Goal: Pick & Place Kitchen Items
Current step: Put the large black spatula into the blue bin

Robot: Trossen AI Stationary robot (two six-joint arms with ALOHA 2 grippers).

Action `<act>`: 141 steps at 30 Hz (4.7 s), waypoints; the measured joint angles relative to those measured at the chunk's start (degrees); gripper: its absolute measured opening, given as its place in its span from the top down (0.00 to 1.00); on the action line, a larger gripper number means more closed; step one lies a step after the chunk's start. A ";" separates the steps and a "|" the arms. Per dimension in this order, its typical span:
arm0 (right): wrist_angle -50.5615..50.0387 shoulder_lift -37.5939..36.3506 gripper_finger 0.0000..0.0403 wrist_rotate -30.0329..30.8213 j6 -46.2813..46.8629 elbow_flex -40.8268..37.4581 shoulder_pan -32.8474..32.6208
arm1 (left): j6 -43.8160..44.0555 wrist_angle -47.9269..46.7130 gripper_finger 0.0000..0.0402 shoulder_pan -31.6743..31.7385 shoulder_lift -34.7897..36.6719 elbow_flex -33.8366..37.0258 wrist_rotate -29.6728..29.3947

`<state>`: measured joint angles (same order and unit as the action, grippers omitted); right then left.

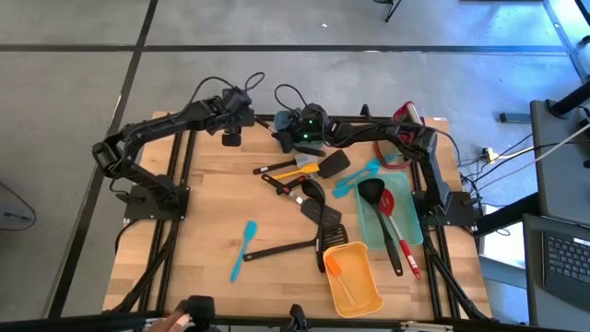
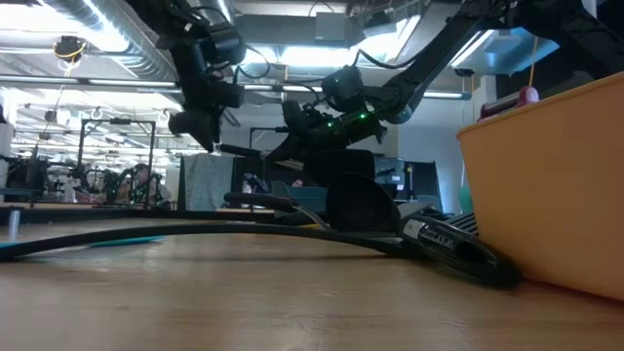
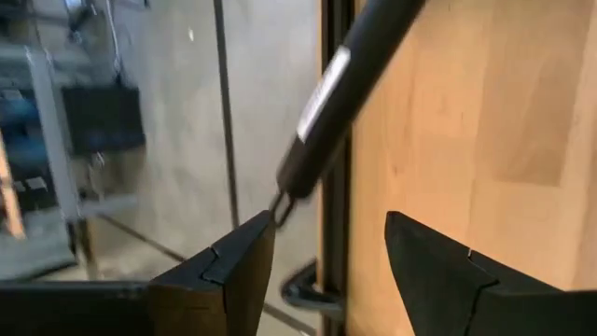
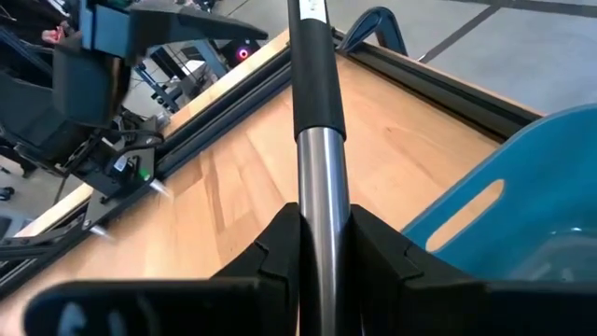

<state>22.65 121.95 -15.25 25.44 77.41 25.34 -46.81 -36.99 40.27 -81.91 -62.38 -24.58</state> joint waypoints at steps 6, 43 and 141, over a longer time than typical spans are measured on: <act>-0.26 0.00 0.83 0.96 -1.07 0.00 -0.33 | 13.47 -5.18 0.53 0.17 1.63 -3.66 -0.90; 1.53 -0.02 0.83 15.97 -17.14 -0.02 -7.40 | 80.99 -3.75 0.55 28.62 3.13 -0.47 63.94; 8.37 -1.05 0.50 23.04 -18.41 0.07 -8.26 | 82.17 14.15 0.86 26.53 -3.21 7.57 82.74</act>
<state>31.03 120.90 7.79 7.03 77.47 17.08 35.36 -22.84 66.81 -85.12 -54.81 58.16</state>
